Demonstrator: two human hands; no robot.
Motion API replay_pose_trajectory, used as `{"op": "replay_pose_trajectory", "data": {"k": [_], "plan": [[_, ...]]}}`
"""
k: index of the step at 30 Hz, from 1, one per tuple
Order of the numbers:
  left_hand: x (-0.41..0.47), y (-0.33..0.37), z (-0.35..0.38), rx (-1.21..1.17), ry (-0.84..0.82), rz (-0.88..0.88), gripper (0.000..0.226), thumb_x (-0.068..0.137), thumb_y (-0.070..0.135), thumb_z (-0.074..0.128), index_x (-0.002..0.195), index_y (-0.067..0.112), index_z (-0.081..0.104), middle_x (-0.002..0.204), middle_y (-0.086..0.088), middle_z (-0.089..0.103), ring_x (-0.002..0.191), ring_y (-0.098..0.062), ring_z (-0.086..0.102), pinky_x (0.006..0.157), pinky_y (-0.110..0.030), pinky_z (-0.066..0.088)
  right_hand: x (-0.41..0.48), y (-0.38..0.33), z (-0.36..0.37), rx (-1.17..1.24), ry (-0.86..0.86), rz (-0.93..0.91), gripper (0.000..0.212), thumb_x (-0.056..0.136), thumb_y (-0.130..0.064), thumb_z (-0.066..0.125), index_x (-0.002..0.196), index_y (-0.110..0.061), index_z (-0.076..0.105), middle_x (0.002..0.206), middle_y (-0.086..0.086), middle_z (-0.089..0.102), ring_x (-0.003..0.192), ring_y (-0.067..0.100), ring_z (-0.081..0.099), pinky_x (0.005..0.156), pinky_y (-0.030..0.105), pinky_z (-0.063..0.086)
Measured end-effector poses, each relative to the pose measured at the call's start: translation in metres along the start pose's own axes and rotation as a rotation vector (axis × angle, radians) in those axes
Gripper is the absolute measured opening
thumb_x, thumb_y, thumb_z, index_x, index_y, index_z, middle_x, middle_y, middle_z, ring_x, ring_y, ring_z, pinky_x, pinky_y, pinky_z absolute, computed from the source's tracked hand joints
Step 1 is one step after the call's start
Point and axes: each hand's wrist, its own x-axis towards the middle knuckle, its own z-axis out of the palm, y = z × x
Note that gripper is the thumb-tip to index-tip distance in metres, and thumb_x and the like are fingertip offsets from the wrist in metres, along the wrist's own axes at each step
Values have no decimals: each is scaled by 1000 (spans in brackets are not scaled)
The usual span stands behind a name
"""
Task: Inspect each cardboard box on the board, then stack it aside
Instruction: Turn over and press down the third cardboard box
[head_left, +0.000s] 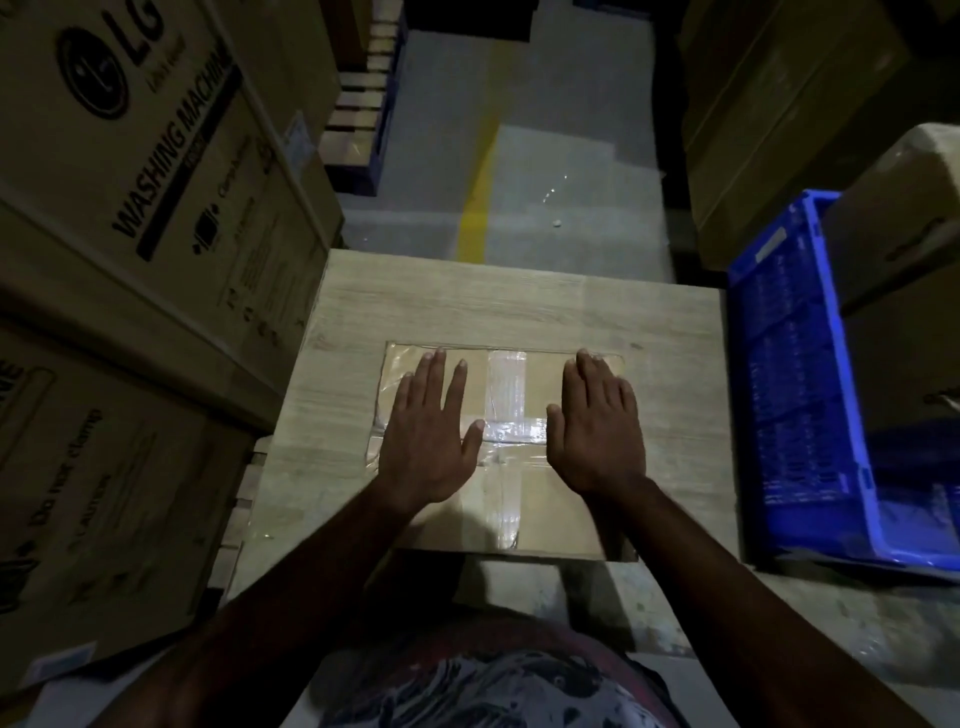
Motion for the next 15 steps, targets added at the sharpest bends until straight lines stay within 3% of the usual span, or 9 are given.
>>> {"op": "replay_pose_trajectory", "data": {"k": [2,3,6,8,15], "plan": [[7,-1,-5,-24,22,-25,72,95,50,41,156,16,22,165,-13,13,149,-32,17,119,-49,20,11,-5,-5,22,51,1,51,98,-38,42,139,-7,45,149,16,42,137,35,39,114,47,31],[14,-3,-8,-29,33,-39,71,95,49,44,155,16,25,165,-12,15,147,-33,22,117,-50,23,18,-8,-6,40,57,10,51,99,-38,43,138,-7,44,147,16,42,134,36,40,113,47,31],[39,-15,-12,-15,32,-78,69,97,49,40,155,16,25,166,-13,9,149,-33,17,120,-51,18,34,-14,4,63,-4,44,70,103,-45,33,157,-5,17,166,18,14,152,35,12,124,49,13],[49,-25,-11,2,29,-94,68,98,52,33,155,16,27,165,-15,12,151,-33,15,122,-49,14,40,-14,13,19,-28,32,74,103,-49,24,160,-4,9,168,17,1,155,31,-2,125,51,6],[54,-28,-7,22,77,-66,62,97,51,31,146,14,42,154,-14,39,144,-32,29,119,-53,18,43,-13,14,18,-6,44,72,103,-48,26,159,-5,13,168,14,7,156,27,-1,126,47,2]]}}
